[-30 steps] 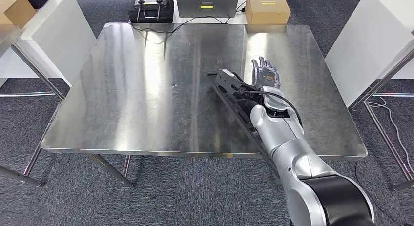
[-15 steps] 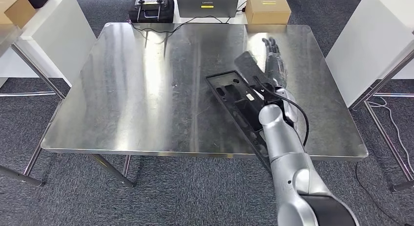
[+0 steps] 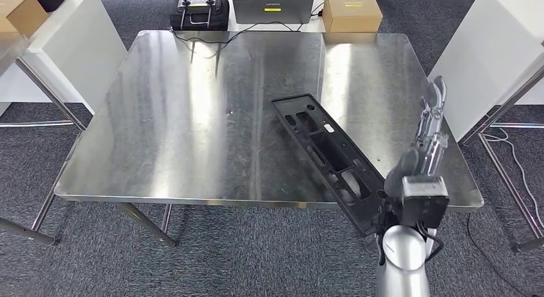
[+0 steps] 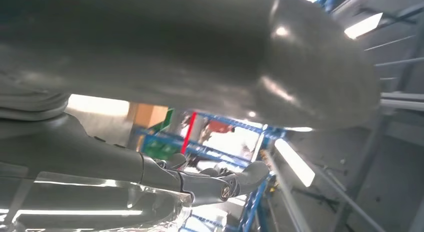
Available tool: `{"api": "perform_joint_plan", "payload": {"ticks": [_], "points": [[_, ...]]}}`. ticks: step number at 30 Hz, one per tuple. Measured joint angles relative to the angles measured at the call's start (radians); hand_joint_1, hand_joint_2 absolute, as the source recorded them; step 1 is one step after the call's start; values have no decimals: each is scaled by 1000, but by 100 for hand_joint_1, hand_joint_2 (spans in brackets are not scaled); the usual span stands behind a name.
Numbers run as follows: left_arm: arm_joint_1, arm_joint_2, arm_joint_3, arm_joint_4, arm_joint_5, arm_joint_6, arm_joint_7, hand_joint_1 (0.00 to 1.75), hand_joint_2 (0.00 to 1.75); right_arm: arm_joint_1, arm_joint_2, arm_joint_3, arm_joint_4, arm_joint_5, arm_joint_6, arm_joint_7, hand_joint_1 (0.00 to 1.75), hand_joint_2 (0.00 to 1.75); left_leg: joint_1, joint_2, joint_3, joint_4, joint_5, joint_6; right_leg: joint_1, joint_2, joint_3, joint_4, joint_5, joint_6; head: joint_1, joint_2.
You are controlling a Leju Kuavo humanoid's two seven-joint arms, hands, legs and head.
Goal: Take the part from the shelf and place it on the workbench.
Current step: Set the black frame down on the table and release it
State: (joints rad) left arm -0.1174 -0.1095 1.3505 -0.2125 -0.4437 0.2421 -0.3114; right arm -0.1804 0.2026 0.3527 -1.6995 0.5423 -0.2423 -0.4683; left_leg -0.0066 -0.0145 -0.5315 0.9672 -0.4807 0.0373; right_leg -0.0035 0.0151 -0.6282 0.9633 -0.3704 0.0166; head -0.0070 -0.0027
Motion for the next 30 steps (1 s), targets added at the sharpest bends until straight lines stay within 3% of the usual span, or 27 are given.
{"api": "perform_joint_plan", "payload": {"ticks": [4,9,14,16,18,19,20,21,23,25,27,28,30], "points": [[-1,0,7,0,8,14,8,0,0,69,-22,23,-65,-37,16,-19,0,0,-2,0,0,1,-1,2,-2,0,0,0,0,0,0,0],[-1,-4,36,0,48,59,28,0,0,171,-35,34,-106,-208,147,-62,0,0,-3,0,0,7,-5,8,-4,0,3,0,-1,4,0,0],[-3,-21,72,1,92,107,40,0,0,268,-39,31,-93,-260,212,-101,0,0,1,4,7,2,10,26,-4,-1,3,10,-8,18,0,0],[-3,-31,86,1,107,124,43,0,0,286,-41,23,-72,-271,223,-117,0,0,7,9,10,-7,20,33,-4,-3,-28,90,-62,14,2,0],[-3,-38,100,1,121,138,43,0,0,296,-43,16,-46,-272,232,-129,0,0,7,12,4,-7,23,36,-7,-4,-77,234,-136,10,4,0],[-3,-42,106,1,127,145,42,0,0,299,-44,15,-34,-270,236,-133,0,0,7,14,1,-7,25,35,-10,-4,-92,287,-158,14,4,0],[-3,-45,112,1,133,151,41,0,0,300,-45,14,-22,-268,240,-136,0,0,7,15,-2,-6,27,33,-12,-5,-88,306,-166,20,4,0],[-3,-49,118,1,137,158,41,0,0,299,-44,14,-11,-266,242,-138,0,0,8,15,-4,-5,29,31,-15,-5,-62,281,-158,30,4,0],[-4,-56,127,2,143,168,40,0,0,292,-42,14,8,-263,248,-139,0,0,9,15,-8,1,30,25,-22,-9,36,138,-127,45,5,0],[-6,-60,132,2,147,177,39,0,0,284,-37,14,24,-261,252,-140,0,0,7,12,-14,11,30,14,-22,-8,105,33,-107,44,4,0],[-8,-63,135,2,146,186,42,0,0,277,-33,14,37,-261,253,-141,0,0,4,10,-21,19,31,1,-17,-5,111,23,-106,32,2,0],[-8,-63,136,2,144,191,45,0,0,275,-32,14,43,-261,253,-142,0,0,6,9,-24,24,31,-3,-21,-5,104,21,-105,26,2,0],[-8,-64,137,3,143,196,49,0,0,270,-28,14,54,-261,253,-142,0,0,10,9,-40,51,2,-14,-28,-6,96,20,-98,9,1,0]]}}
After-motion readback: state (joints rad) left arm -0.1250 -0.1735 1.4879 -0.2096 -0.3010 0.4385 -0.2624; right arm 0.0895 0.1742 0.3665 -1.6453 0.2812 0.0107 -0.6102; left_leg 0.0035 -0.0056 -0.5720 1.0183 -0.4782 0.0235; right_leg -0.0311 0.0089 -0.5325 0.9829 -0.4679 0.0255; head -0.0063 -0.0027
